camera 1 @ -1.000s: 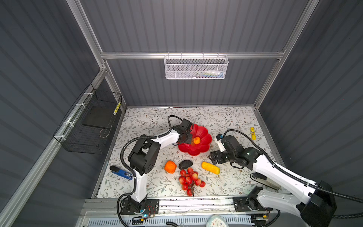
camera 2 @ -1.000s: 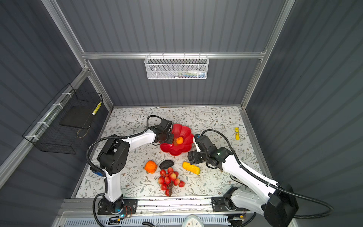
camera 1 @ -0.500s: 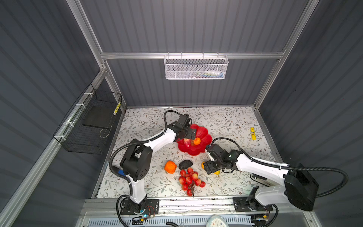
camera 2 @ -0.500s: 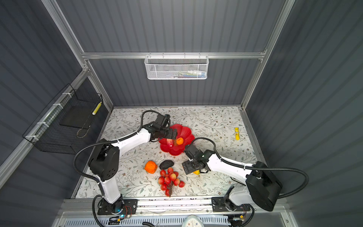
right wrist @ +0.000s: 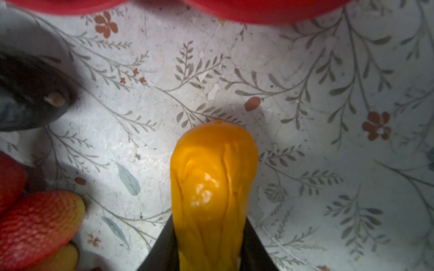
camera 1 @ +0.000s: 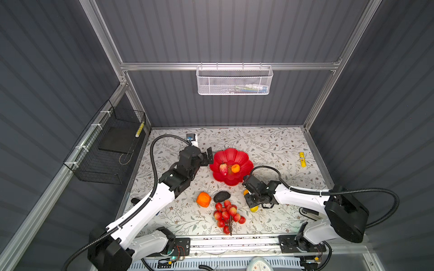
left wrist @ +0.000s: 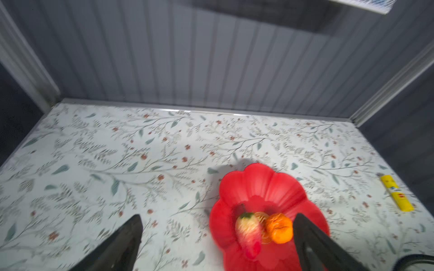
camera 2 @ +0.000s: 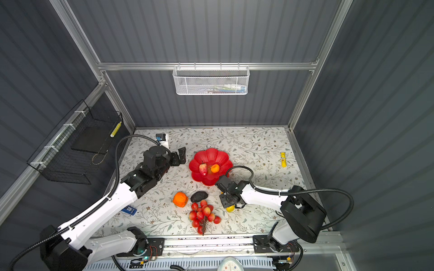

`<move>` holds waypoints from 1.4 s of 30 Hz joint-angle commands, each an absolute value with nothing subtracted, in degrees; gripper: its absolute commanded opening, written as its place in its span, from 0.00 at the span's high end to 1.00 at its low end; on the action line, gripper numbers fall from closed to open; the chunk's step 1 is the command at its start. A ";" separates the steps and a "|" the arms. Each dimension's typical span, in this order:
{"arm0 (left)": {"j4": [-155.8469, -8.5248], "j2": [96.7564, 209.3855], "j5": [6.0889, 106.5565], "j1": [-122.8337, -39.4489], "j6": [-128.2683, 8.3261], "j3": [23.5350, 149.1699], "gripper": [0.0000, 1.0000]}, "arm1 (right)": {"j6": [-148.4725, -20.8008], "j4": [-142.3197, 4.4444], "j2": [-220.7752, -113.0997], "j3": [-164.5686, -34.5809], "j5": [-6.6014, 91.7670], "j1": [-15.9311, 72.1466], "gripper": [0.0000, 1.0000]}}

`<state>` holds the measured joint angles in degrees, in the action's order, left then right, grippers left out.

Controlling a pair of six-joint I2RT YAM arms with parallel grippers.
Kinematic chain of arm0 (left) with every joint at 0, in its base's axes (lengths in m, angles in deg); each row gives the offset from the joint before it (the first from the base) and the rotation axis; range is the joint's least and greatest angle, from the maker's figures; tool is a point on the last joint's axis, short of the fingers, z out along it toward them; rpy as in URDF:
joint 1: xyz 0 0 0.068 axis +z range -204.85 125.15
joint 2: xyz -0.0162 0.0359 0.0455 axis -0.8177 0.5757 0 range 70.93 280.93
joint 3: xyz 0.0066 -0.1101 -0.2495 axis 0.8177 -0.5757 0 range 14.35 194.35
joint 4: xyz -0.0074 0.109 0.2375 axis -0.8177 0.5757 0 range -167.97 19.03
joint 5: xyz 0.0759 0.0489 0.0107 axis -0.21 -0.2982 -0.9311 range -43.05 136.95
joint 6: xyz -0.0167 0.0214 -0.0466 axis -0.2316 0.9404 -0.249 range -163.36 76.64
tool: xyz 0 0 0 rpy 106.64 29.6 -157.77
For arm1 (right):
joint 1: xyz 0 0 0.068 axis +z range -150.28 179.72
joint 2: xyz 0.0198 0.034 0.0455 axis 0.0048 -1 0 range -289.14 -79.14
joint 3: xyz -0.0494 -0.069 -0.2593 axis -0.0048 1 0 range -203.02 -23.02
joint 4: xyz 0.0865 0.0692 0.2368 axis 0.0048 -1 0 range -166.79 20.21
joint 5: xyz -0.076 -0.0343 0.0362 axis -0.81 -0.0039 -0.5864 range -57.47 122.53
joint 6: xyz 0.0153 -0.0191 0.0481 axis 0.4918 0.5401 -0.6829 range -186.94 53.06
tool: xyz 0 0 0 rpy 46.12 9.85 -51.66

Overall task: Place and organize the fake fruits in the fruit bowl
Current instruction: 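Grasp the yellow squash with the right gripper and place it in the bowl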

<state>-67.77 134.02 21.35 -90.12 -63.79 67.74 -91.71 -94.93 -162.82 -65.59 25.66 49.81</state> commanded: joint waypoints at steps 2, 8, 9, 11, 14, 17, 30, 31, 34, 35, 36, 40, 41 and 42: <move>-61.31 128.62 16.97 -89.03 -68.96 63.03 0.00 | -94.39 -99.77 -156.83 -64.75 22.68 50.25 0.75; -55.89 121.68 20.85 -88.89 -73.66 57.71 0.00 | -94.57 -106.90 -145.03 -70.97 19.47 49.64 0.76; -55.46 120.82 21.77 -88.87 -74.33 56.91 0.00 | -94.17 -106.98 -144.85 -72.68 19.69 48.83 0.76; -54.45 119.13 23.76 -88.82 -75.71 55.22 0.00 | -93.04 -105.77 -146.64 -76.49 22.75 44.97 0.76; -53.42 117.12 27.67 -88.87 -77.33 53.13 0.01 | -90.54 -101.59 -152.63 -81.72 25.66 39.91 0.76; -52.29 115.80 31.03 -88.87 -78.76 51.41 0.01 | -88.25 -99.61 -161.39 -88.78 27.54 36.18 0.76; -51.10 120.80 39.57 -88.95 -79.27 49.19 0.05 | -86.52 -97.64 -184.69 -103.33 32.52 29.89 0.72; -51.49 121.44 39.99 -88.94 -79.23 48.98 0.05 | -86.60 -97.90 -185.69 -104.00 32.46 29.96 0.71; -53.20 123.44 41.99 -89.03 -79.09 47.78 0.06 | -87.04 -98.26 -187.49 -104.57 32.13 29.89 0.68; -54.01 124.15 42.74 -89.04 -79.18 47.22 0.06 | -87.11 -98.46 -187.95 -104.75 32.48 29.93 0.66; -54.48 124.64 43.50 -89.04 -79.32 46.75 0.06 | -87.23 -98.52 -188.26 -104.84 32.61 29.92 0.65; -56.34 125.81 45.09 -89.13 -79.88 44.54 0.06 | -87.33 -99.72 -190.05 -106.08 32.74 29.91 0.59; -57.01 125.94 45.43 -89.13 -80.18 43.70 0.06 | -87.33 -100.21 -190.50 -106.48 32.79 29.95 0.57; -57.32 126.12 45.64 -89.20 -80.39 43.18 0.07 | -87.33 -100.29 -190.72 -106.60 33.17 29.99 0.56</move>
